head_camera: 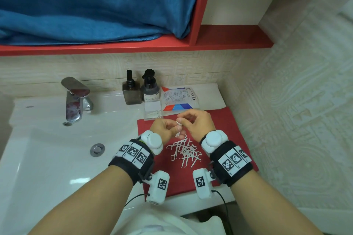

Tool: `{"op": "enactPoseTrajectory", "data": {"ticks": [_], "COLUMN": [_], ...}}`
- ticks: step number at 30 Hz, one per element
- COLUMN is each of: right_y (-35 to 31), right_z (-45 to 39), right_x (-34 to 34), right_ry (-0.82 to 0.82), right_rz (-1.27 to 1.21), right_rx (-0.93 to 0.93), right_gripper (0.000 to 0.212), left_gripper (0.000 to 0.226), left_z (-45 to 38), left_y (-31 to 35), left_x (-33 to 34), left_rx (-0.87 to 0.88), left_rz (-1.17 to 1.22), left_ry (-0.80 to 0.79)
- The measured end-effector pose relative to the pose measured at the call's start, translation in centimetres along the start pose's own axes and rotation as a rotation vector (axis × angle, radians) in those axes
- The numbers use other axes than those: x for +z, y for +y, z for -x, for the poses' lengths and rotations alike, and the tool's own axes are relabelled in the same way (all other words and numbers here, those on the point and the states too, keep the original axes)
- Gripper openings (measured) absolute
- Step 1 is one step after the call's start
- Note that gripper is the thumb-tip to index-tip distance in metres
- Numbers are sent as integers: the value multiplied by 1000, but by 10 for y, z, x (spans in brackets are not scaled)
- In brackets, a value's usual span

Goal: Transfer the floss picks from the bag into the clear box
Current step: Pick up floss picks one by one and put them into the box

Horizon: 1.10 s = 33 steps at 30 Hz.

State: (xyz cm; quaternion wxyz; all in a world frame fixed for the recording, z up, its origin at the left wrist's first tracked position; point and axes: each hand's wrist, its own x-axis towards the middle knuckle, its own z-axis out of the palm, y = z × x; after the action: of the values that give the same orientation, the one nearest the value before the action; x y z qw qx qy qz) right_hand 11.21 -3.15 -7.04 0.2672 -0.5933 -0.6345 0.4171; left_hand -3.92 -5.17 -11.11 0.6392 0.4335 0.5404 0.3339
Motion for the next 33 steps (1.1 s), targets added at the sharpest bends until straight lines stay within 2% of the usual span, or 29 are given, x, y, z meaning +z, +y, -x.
{"op": "enactPoseTrajectory", "data": {"ticks": [5,9,13,17,20,24,28,33], "right_y": [0,-5,-8,-12,-15,-19,-23,-22], "right_z": [10,23,31,36,39,42,43,41], "right_x": [-7,-15,-24,-31,-35,-37,-37,-34], "right_ry": [79,41,45,-69,-73,-42,47,73], "right_rz": [20,-82,-96,-116,-173,-278,-261,-170], "right_rx": [31,13,-40,-75,-77,-4,24,-8], "right_gripper": [10,18,17,20,16,14,10,9], "left_gripper": [19,30,31,36,36,34,25,17], "left_z": [11,15,23,31,37,41,47,45], "left_y": [13,22,27,41,50,54,60,60], "left_x": [11,13,15,14,12,14,17,16], "left_rx": [44,34,-5,-95,-99,-9,72,137], "left_rz": [-117,-192,-159,-82,-29,-228,-317,-407], "left_ry": [-34,-56,-101,-170,-246,-290,-272,-142]}}
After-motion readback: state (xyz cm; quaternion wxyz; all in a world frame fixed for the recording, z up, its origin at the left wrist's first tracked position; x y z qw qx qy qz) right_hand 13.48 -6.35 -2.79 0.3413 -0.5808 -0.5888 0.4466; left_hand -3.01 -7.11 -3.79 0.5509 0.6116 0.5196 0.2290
